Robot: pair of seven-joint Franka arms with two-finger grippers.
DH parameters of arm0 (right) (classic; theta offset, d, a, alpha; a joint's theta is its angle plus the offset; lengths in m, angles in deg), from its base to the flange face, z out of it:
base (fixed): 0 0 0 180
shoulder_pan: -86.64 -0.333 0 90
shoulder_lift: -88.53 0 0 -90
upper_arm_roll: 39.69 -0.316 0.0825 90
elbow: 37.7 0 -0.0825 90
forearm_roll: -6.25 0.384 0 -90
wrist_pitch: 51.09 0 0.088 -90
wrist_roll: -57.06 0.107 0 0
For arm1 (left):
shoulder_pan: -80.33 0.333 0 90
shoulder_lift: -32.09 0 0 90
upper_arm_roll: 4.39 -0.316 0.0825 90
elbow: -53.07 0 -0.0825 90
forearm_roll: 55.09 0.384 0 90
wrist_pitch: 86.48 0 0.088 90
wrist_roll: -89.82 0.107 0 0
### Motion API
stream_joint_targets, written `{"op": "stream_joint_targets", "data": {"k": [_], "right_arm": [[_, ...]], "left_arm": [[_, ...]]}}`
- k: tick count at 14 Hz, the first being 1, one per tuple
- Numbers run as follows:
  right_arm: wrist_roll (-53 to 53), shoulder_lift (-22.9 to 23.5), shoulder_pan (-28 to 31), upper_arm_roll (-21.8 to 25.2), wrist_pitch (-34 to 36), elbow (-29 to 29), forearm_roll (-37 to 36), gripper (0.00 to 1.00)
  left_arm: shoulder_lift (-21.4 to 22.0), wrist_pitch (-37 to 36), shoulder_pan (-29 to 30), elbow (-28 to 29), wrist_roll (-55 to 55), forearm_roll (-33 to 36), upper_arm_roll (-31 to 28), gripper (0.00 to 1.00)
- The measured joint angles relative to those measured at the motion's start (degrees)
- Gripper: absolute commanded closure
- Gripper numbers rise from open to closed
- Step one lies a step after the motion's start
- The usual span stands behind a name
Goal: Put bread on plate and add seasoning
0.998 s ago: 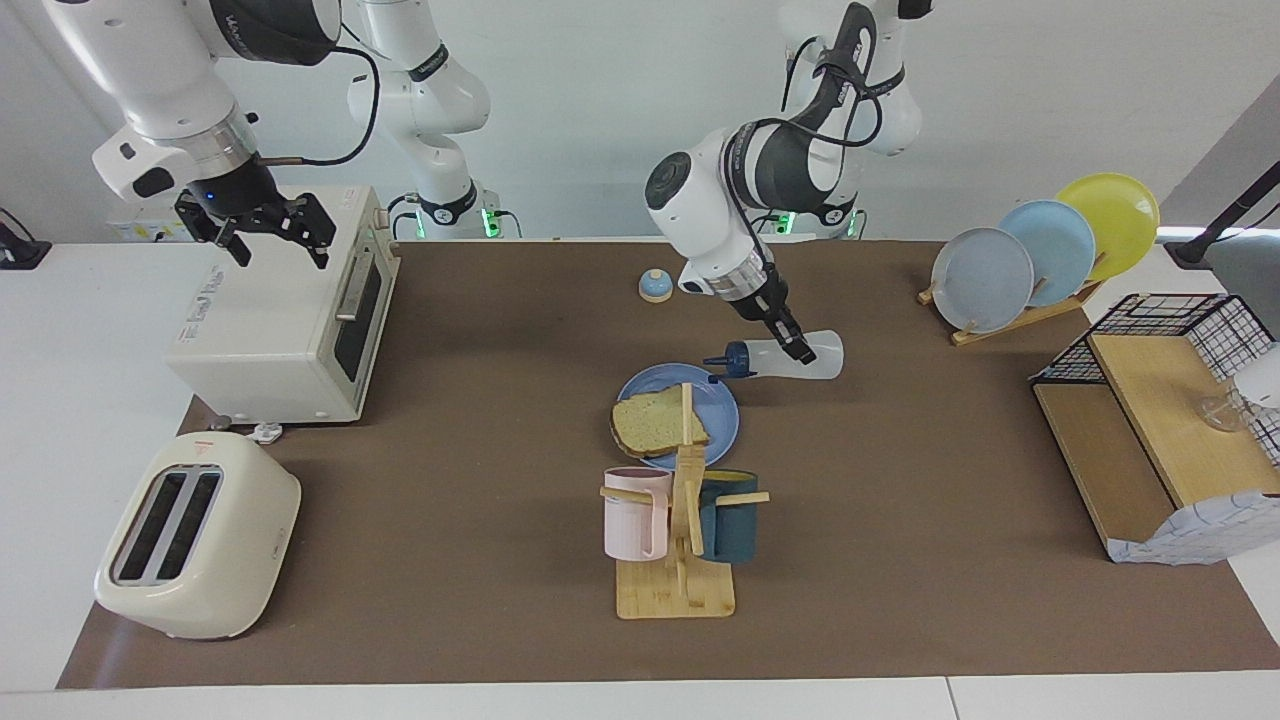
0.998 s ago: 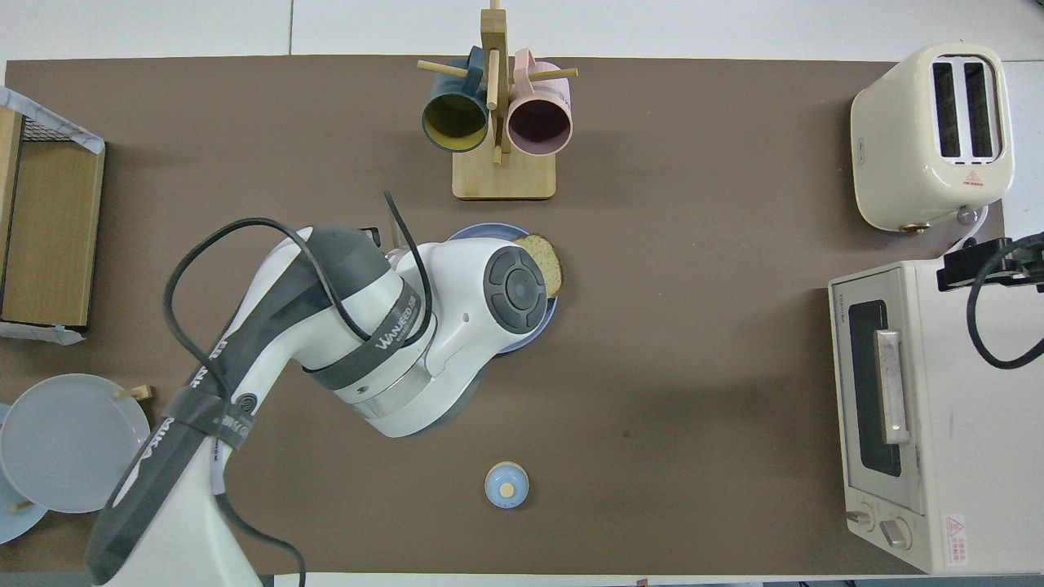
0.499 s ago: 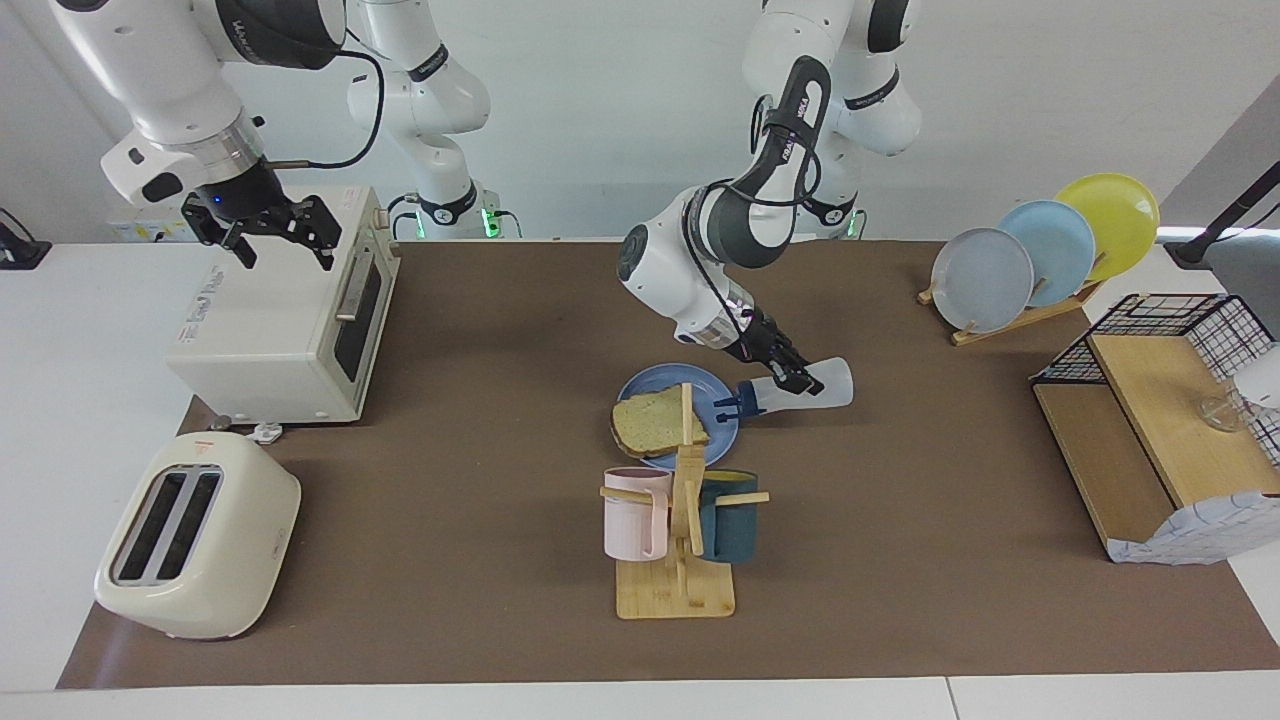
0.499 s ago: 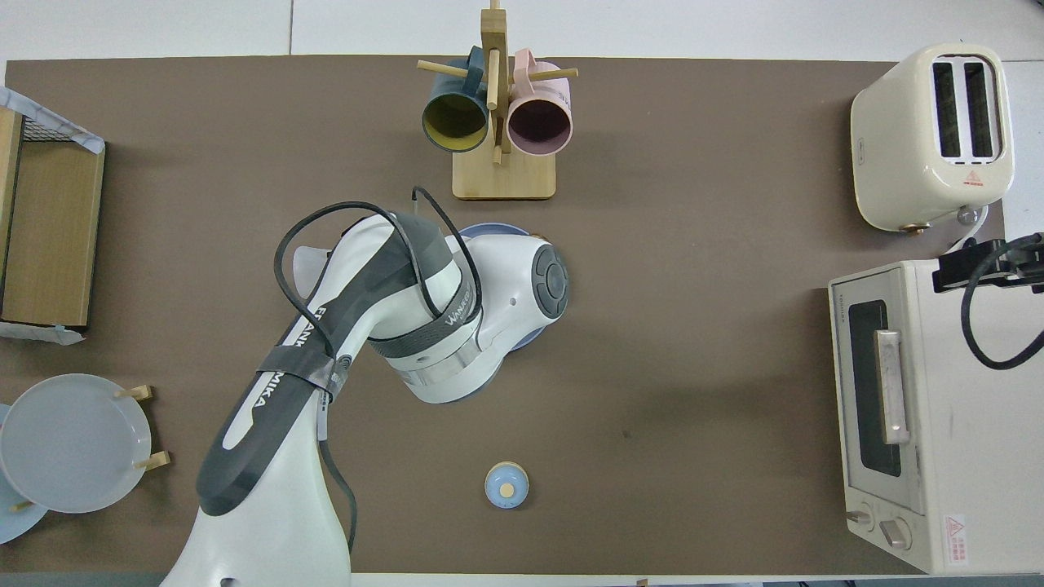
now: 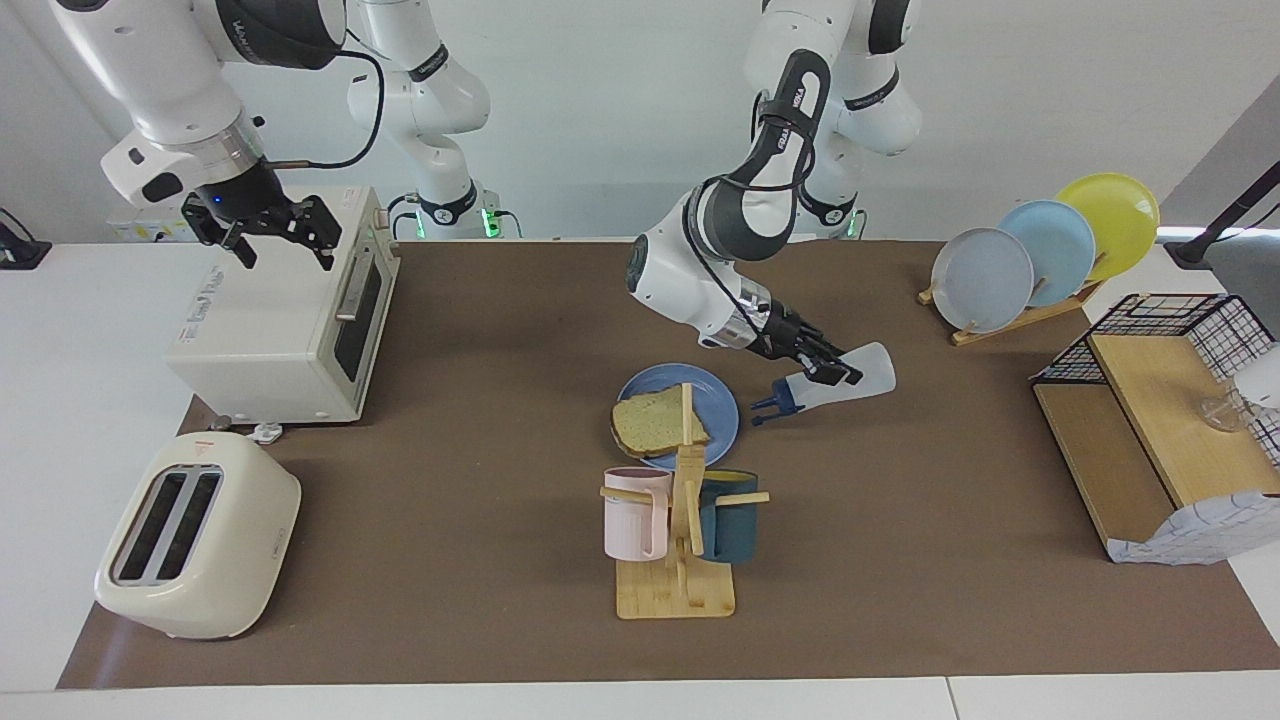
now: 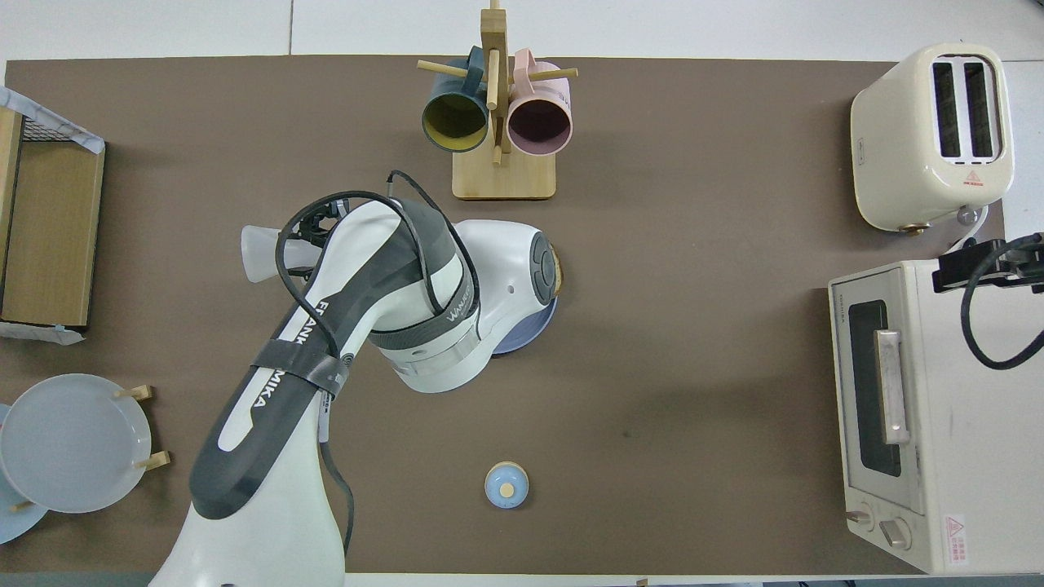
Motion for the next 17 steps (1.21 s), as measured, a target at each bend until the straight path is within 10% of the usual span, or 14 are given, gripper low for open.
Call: {"op": "stream_joint_targets", "data": {"k": [17], "right_arm": [[0.00,0.00,0.00,0.00,0.00,0.02,0.00,0.00]], "left_arm": [[-2.67,-6.47,-5.66,-0.49,0.00,-1.52,0.95,1.00]]}}
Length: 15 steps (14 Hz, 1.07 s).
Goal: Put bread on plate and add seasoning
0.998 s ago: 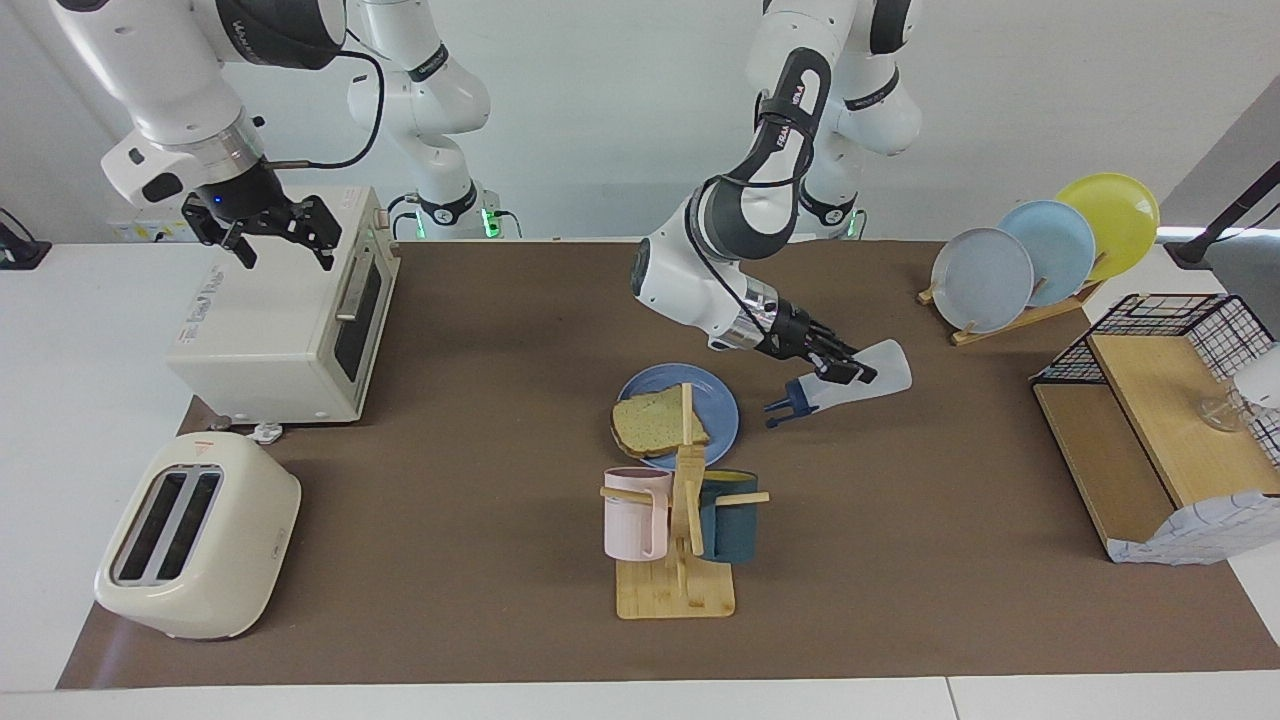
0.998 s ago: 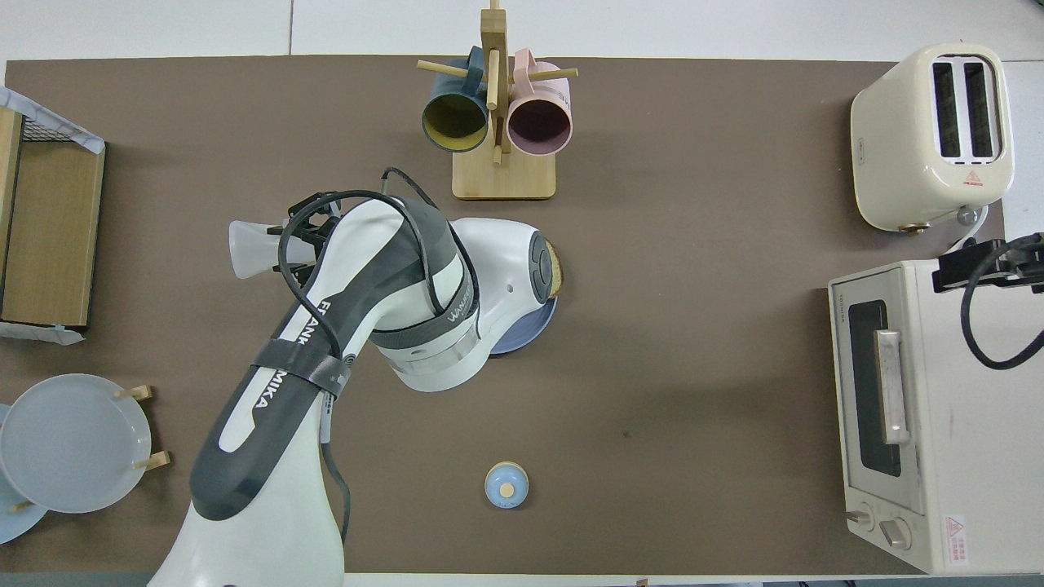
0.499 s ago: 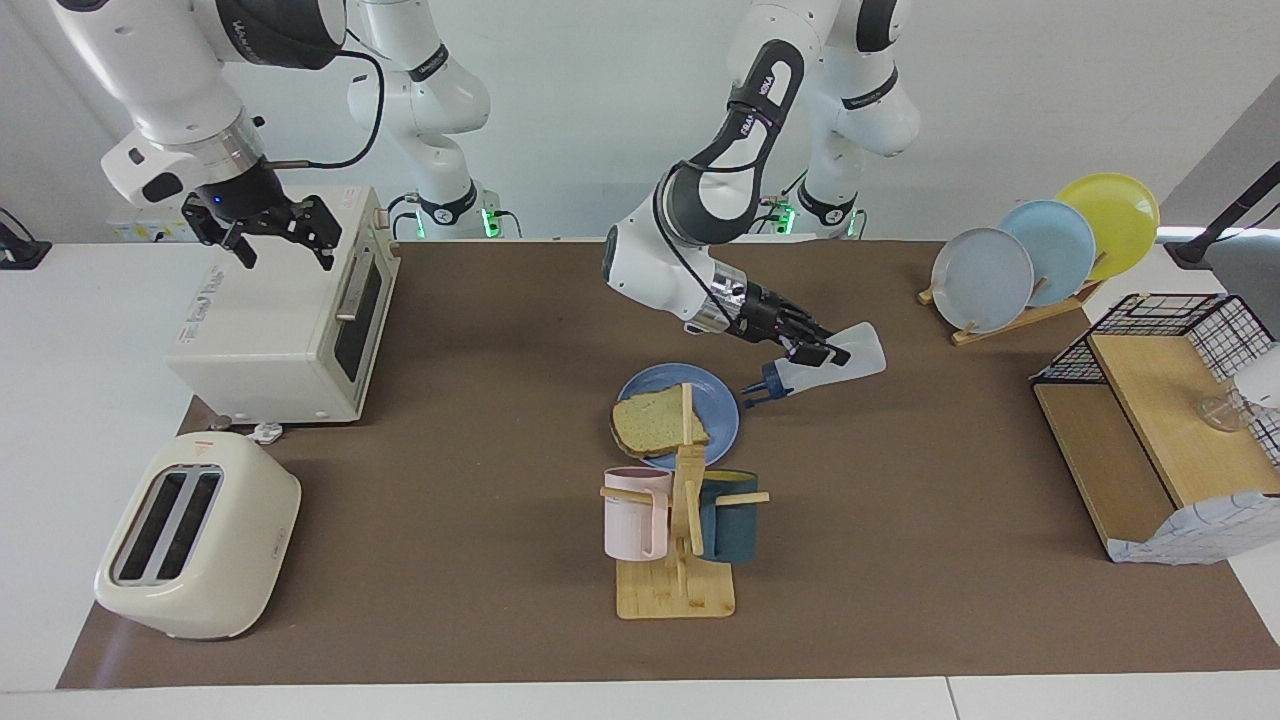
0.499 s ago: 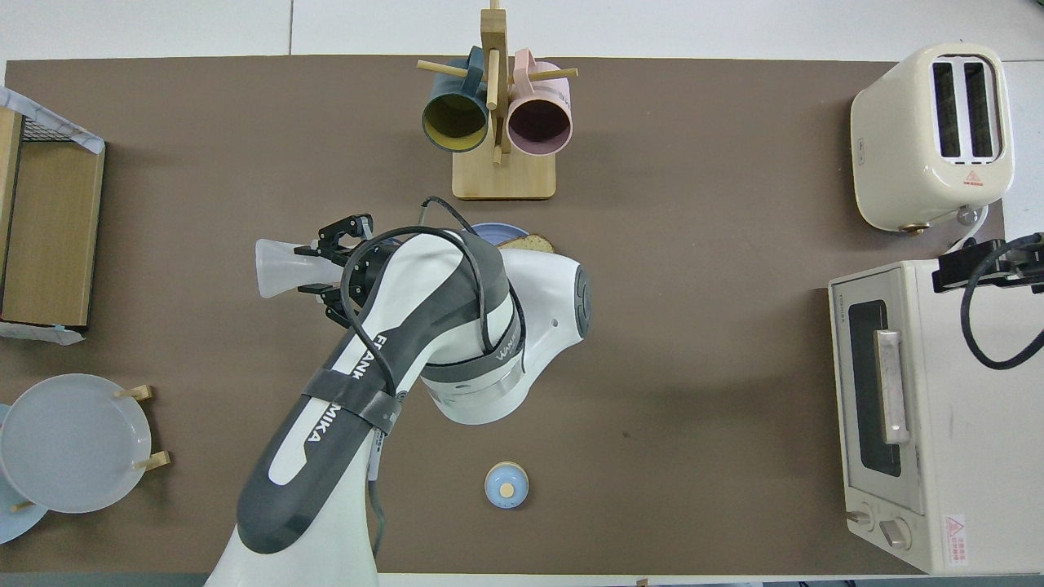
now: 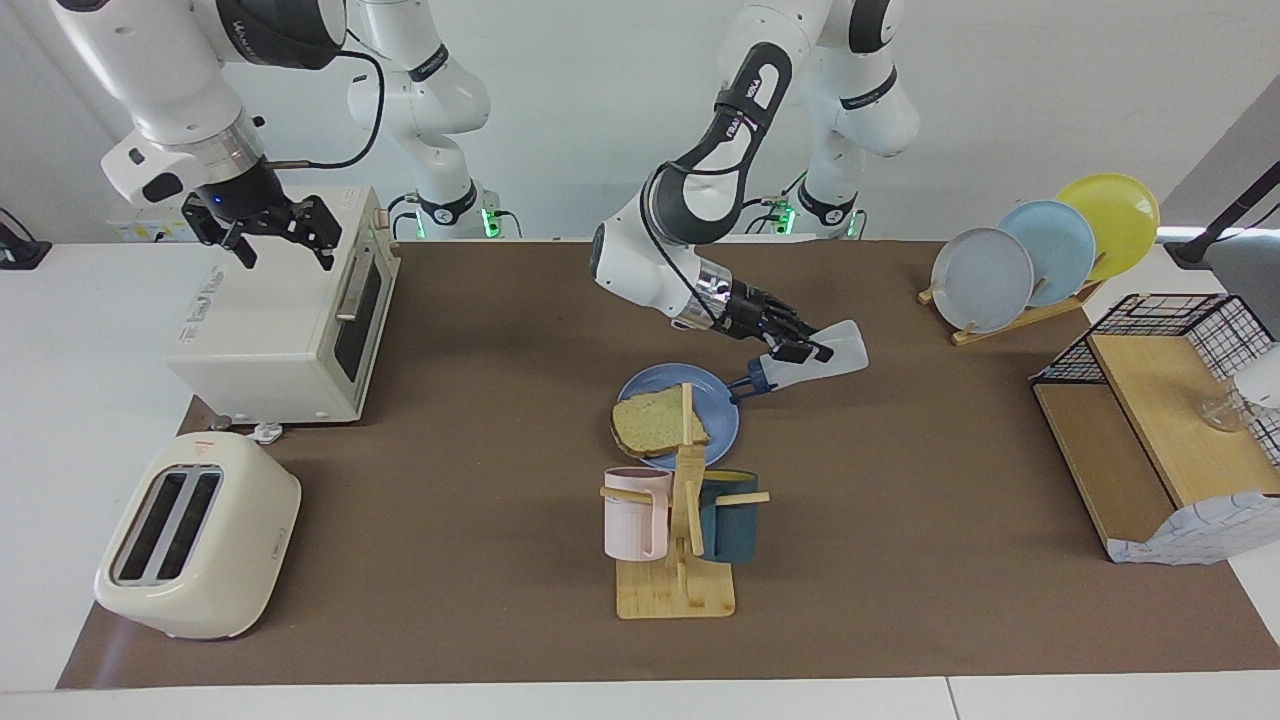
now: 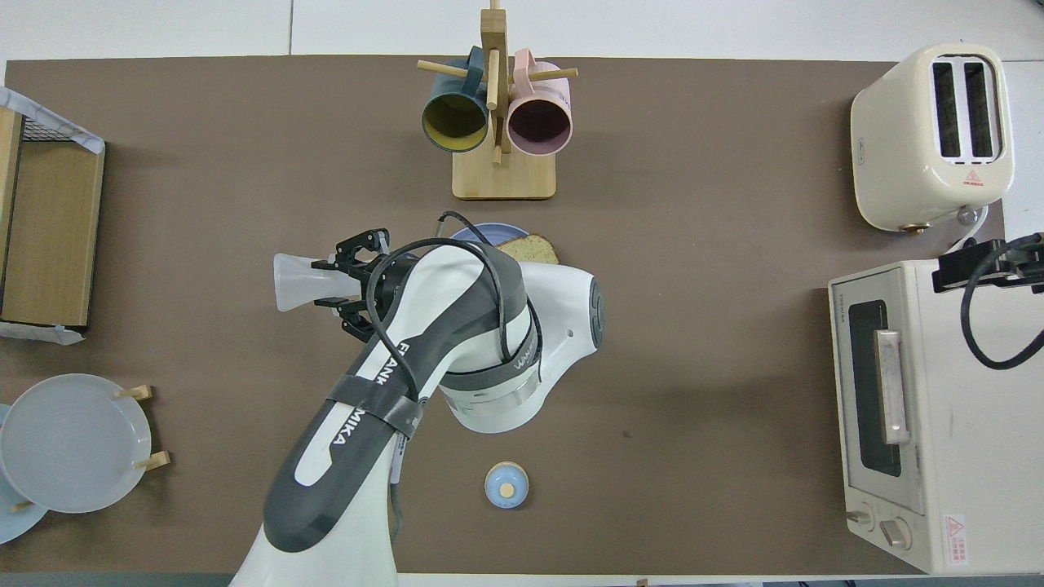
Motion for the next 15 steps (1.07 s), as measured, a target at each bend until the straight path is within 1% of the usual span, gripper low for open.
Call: {"op": "stream_joint_targets", "data": {"k": [1,3,4,5,8,11,13,15], "right_arm": [[0.00,0.00,0.00,0.00,0.00,0.00,0.00,0.00],[0.00,0.00,0.00,0.00,0.00,0.00,0.00,0.00],[0.00,0.00,0.00,0.00,0.00,0.00,0.00,0.00],[0.00,0.00,0.00,0.00,0.00,0.00,0.00,0.00],[0.00,0.00,0.00,0.00,0.00,0.00,0.00,0.00],[0.00,0.00,0.00,0.00,0.00,0.00,0.00,0.00],[0.00,0.00,0.00,0.00,0.00,0.00,0.00,0.00],[0.00,0.00,0.00,0.00,0.00,0.00,0.00,0.00]], "left_arm": [[-3.17,-0.95,-0.38,-2.11,-0.41,-0.38,0.02,1.00],[-10.31,-3.71,-0.97,-9.59,-0.99,-1.03,0.05,1.00],[-12.51,-4.70,-1.31,-12.32,-0.99,-1.21,0.02,1.00],[-13.73,-5.67,-1.72,-14.03,-0.99,-1.38,0.03,1.00],[-14.14,-8.78,-4.77,-16.01,-0.94,-2.59,0.03,1.00],[-14.13,-10.68,-7.30,-16.28,-0.94,-2.73,-0.09,1.00],[-14.14,-10.54,-6.96,-16.27,-0.94,-2.70,-0.70,1.00],[-14.16,-9.33,-5.12,-16.27,-0.93,-2.41,-1.11,1.00]]}}
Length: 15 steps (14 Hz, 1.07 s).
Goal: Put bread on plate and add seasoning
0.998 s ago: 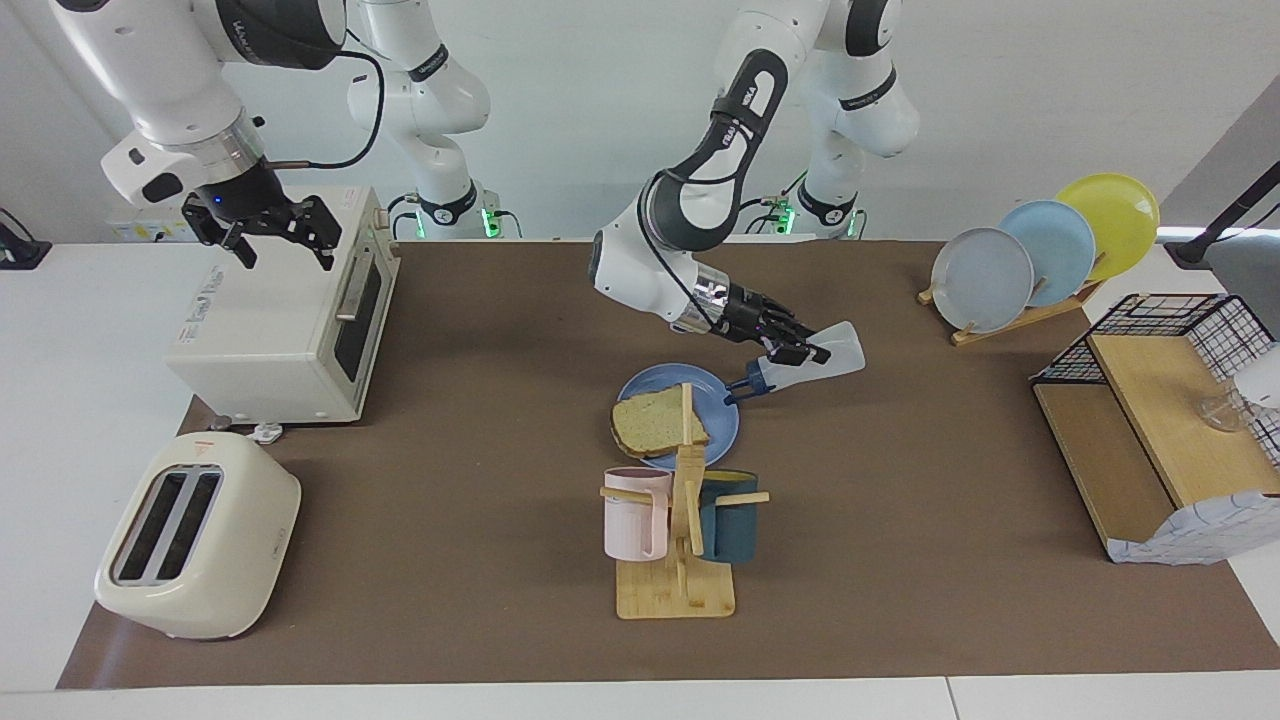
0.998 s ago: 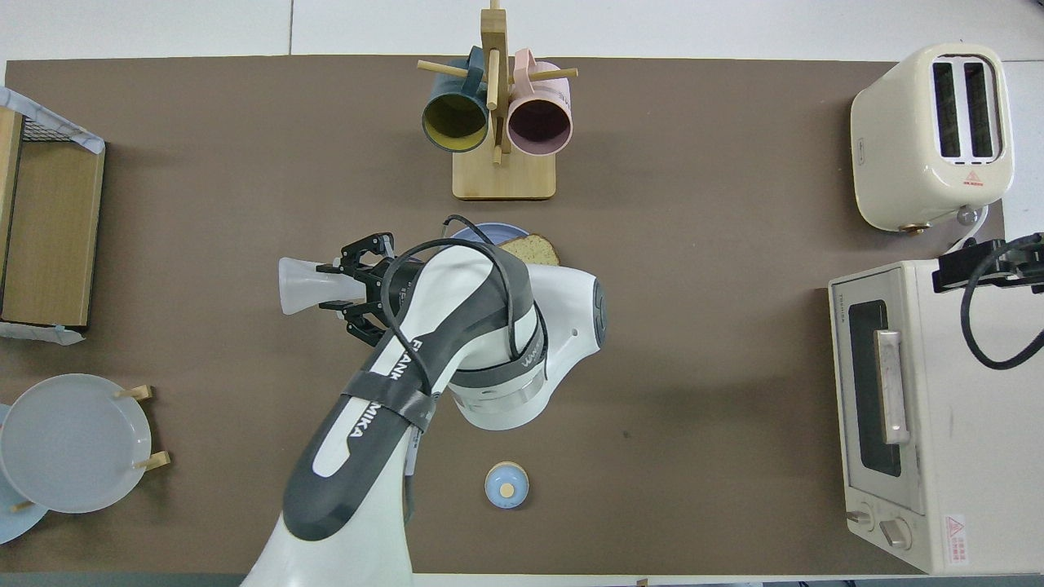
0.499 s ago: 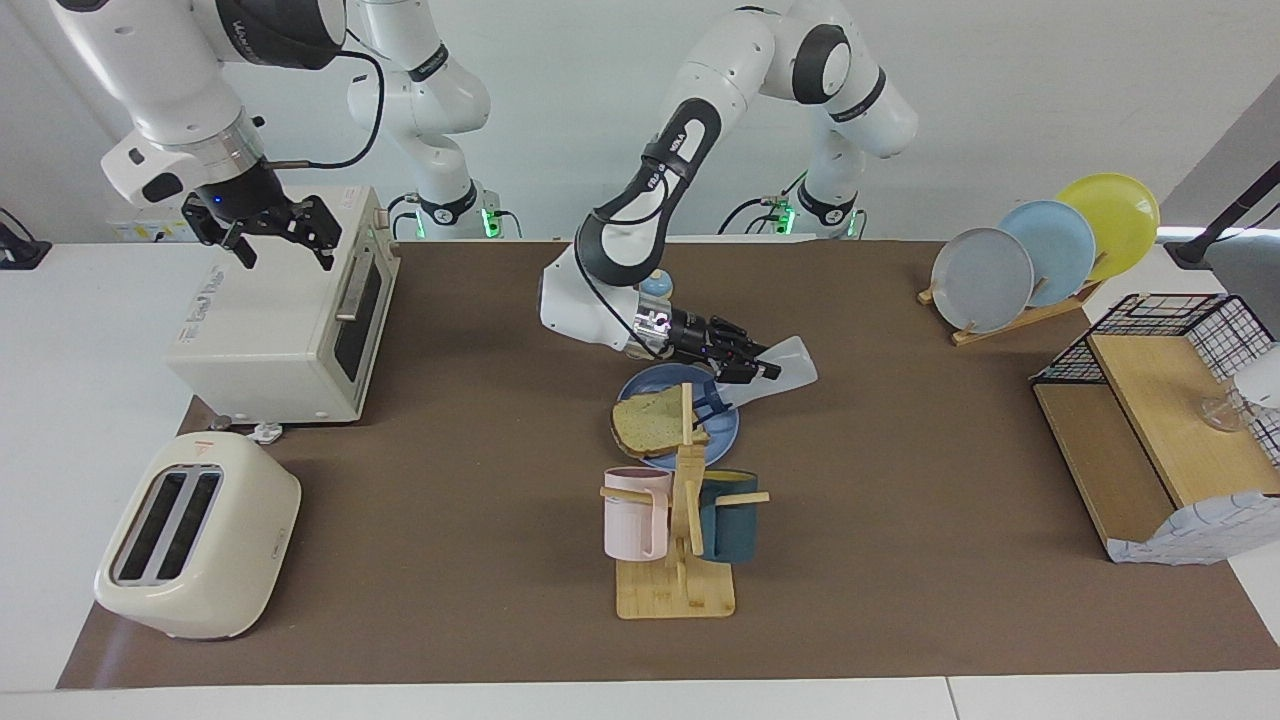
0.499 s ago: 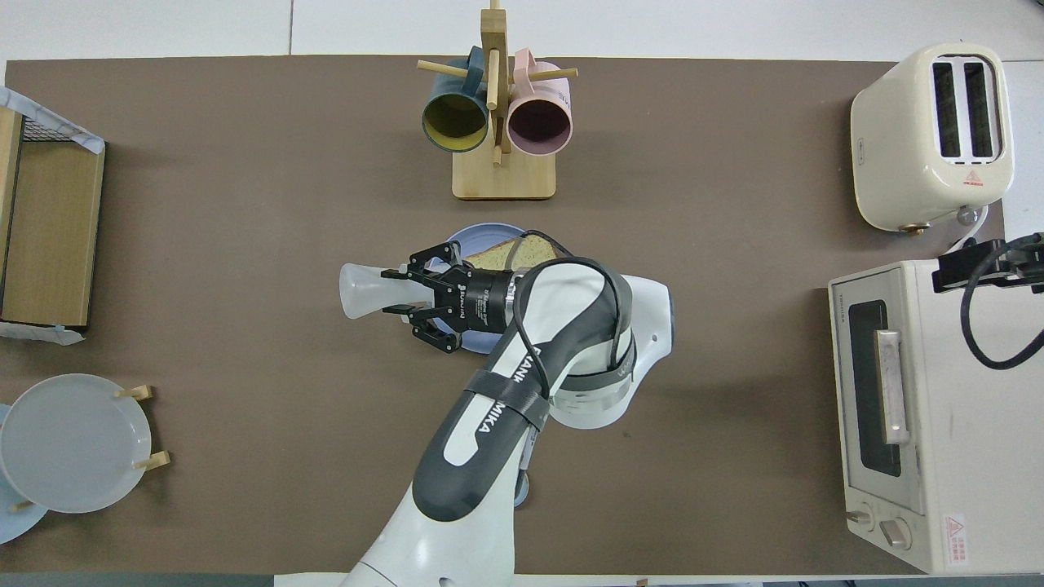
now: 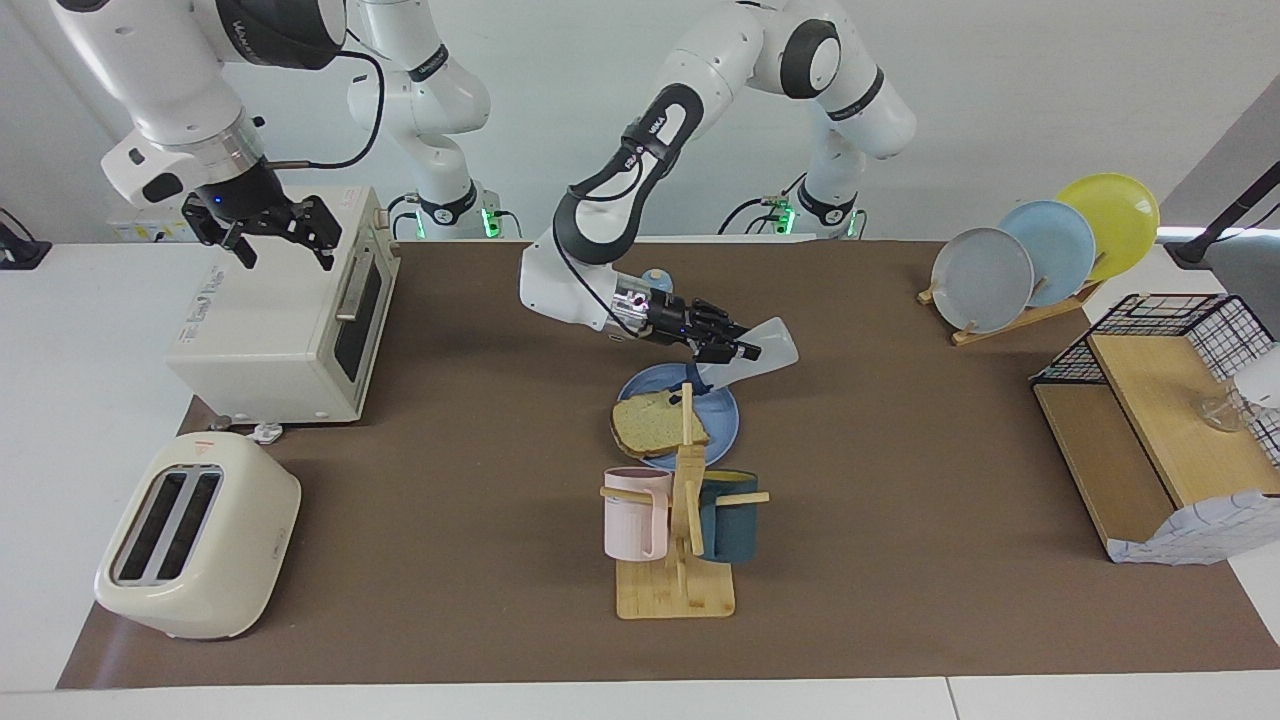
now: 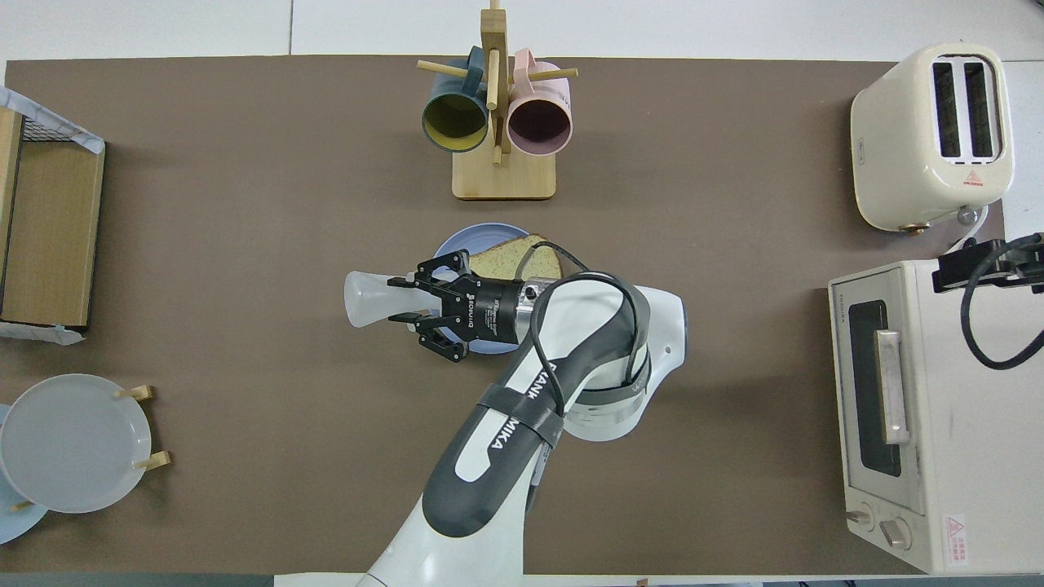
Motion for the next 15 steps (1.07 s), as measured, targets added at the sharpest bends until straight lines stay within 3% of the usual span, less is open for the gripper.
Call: {"op": "stream_joint_targets", "data": {"k": [6,15], "right_arm": [[0.00,0.00,0.00,0.00,0.00,0.00,0.00,0.00],[0.00,0.00,0.00,0.00,0.00,0.00,0.00,0.00]], "left_arm": [[-0.03,3.45,5.33,0.02,0.11,2.77,-0.14,1.00],[-0.04,1.90,-2.03,0.01,0.10,1.20,0.48,1.00]]}}
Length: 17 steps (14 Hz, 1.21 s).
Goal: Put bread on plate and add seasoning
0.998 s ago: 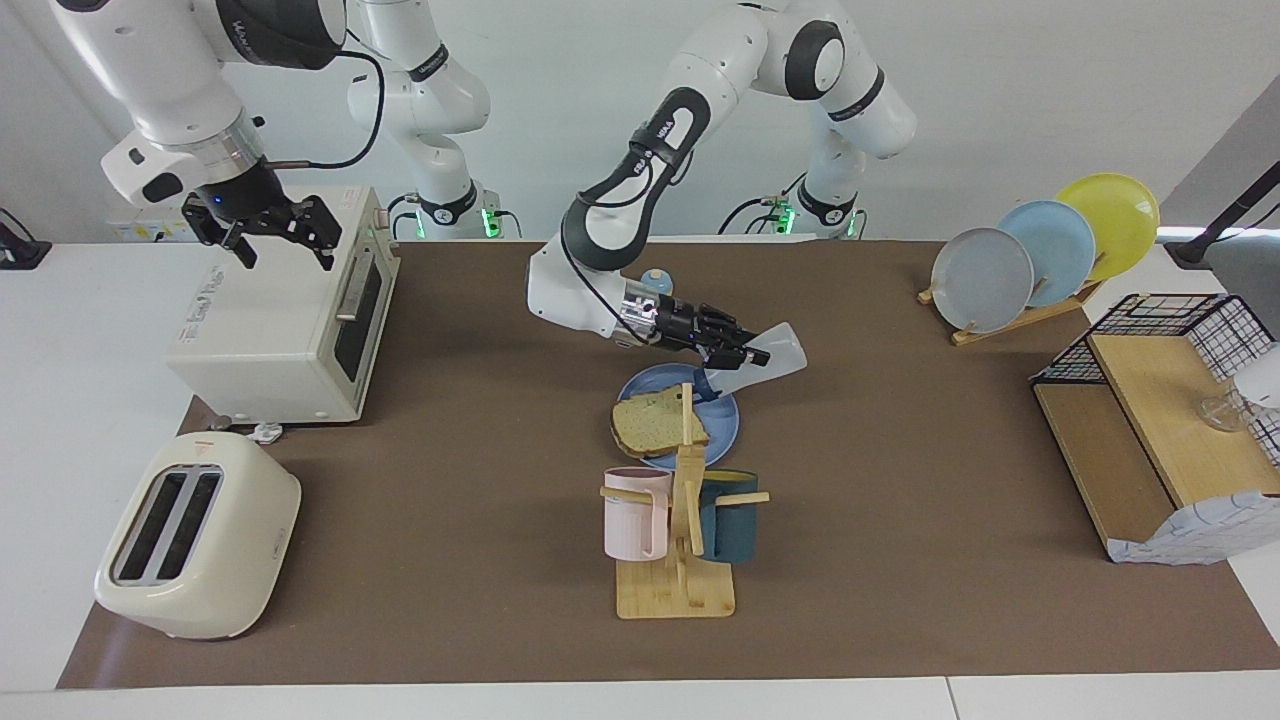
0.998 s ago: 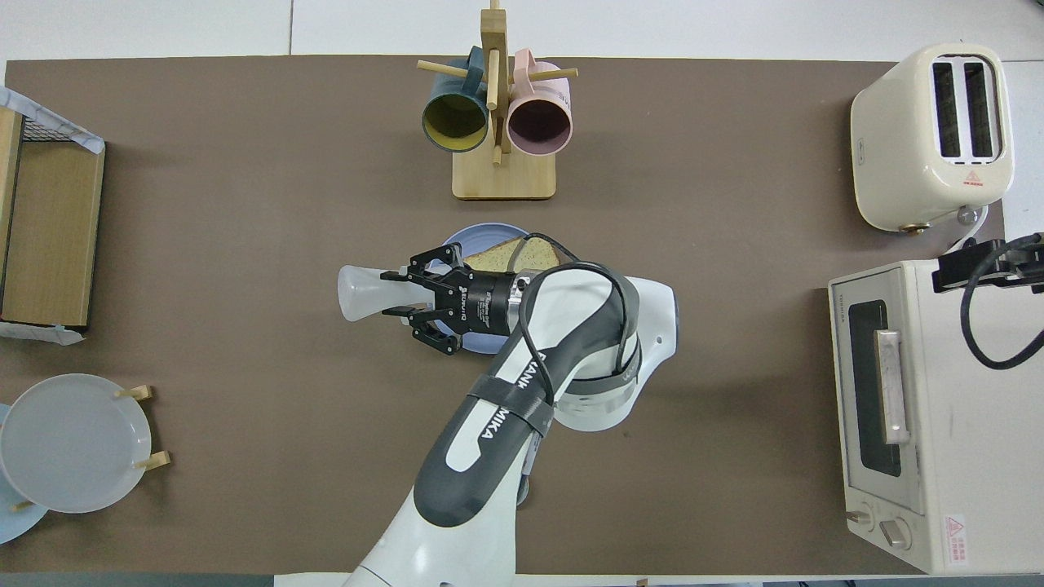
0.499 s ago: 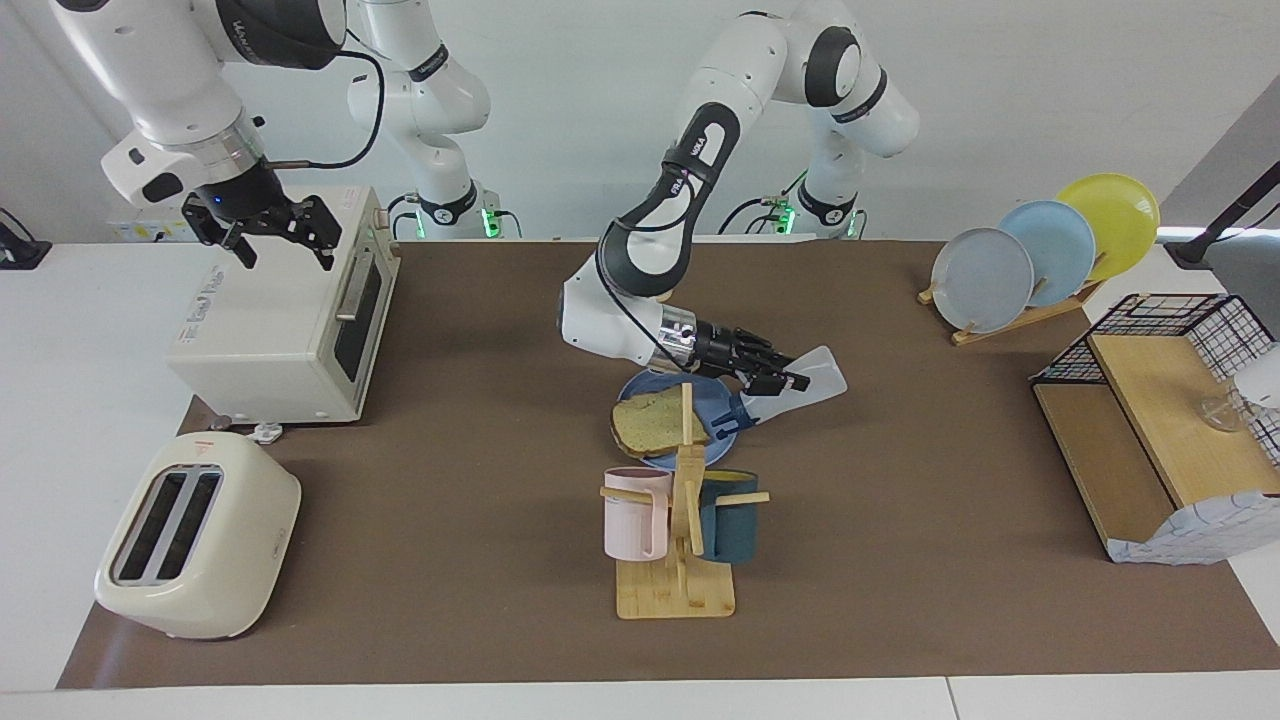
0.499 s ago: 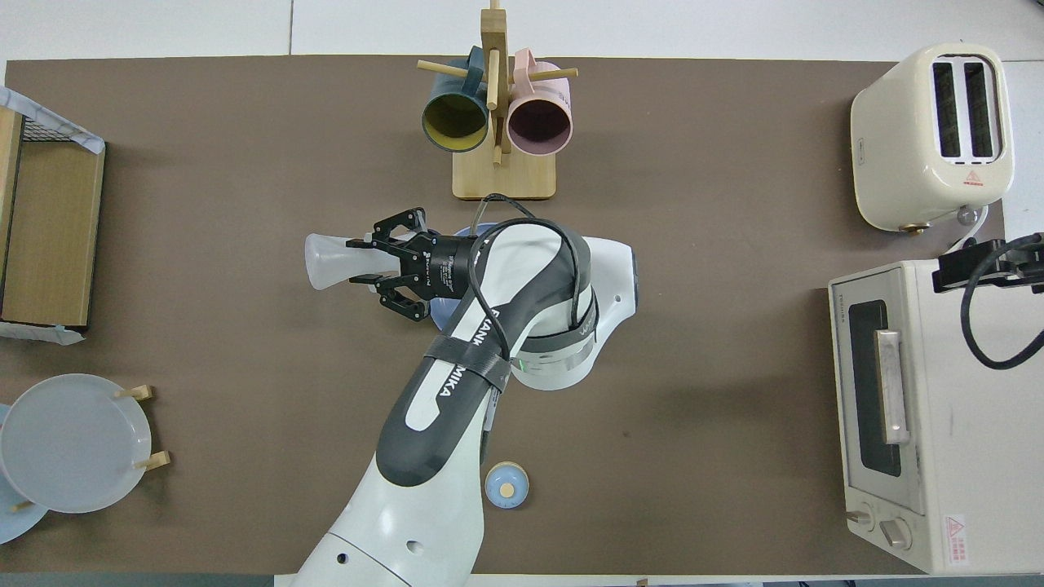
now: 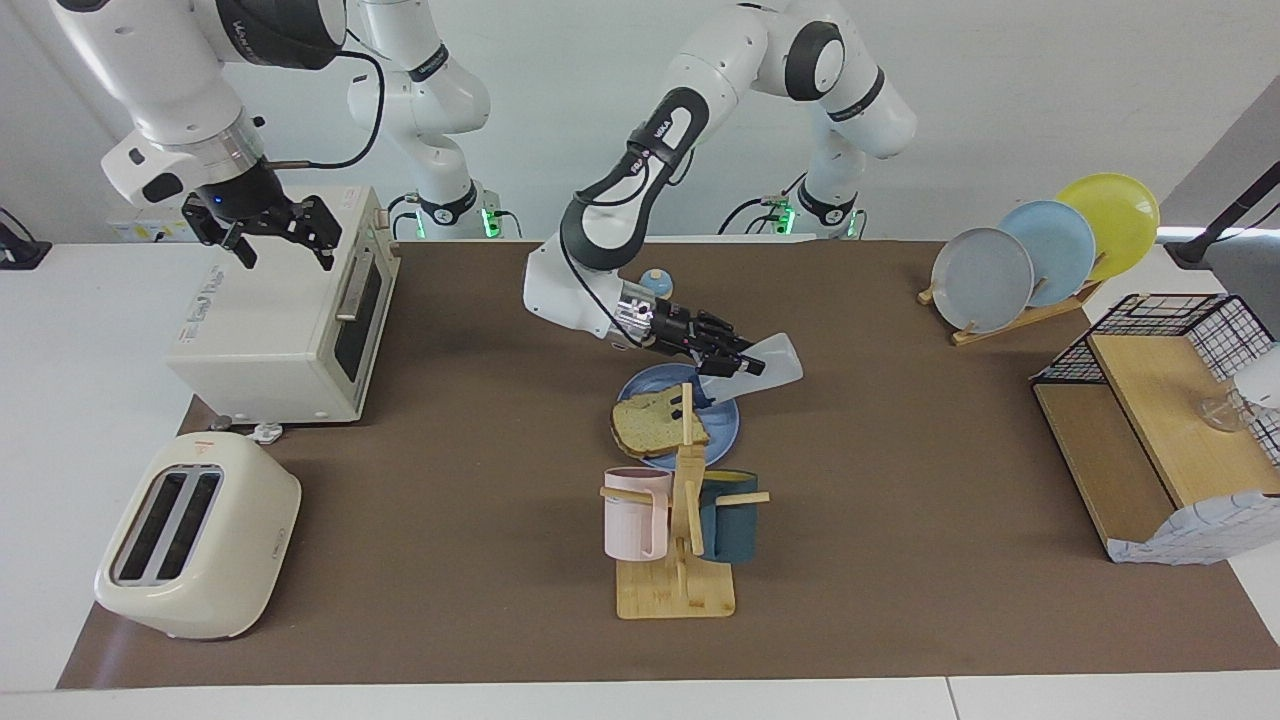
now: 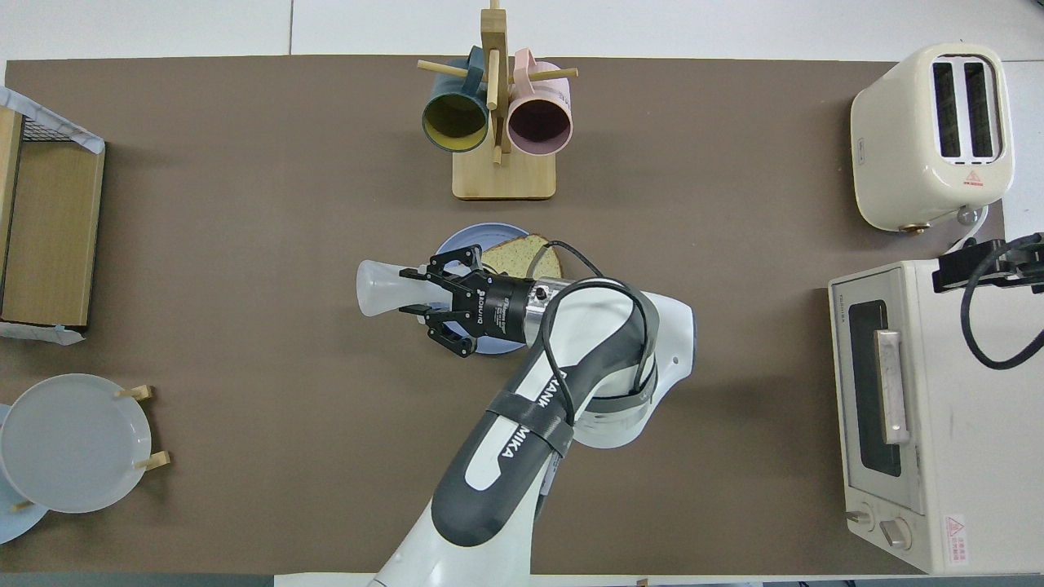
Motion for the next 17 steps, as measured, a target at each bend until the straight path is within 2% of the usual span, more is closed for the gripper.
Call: {"op": "stream_joint_targets", "data": {"k": [4,11,14,17], "right_arm": [[0.00,0.00,0.00,0.00,0.00,0.00,0.00,0.00],[0.00,0.00,0.00,0.00,0.00,0.00,0.00,0.00],[0.00,0.00,0.00,0.00,0.00,0.00,0.00,0.00],[0.00,0.00,0.00,0.00,0.00,0.00,0.00,0.00]], "left_arm": [[-0.01,-0.07,0.04,0.01,0.00,-0.10,-0.38,1.00],[-0.33,3.79,7.87,0.32,0.13,3.15,-0.80,1.00],[-0.39,3.84,7.47,0.39,0.16,3.25,-0.27,1.00],[-0.43,3.64,4.18,0.73,0.16,1.62,0.02,1.00]]}}
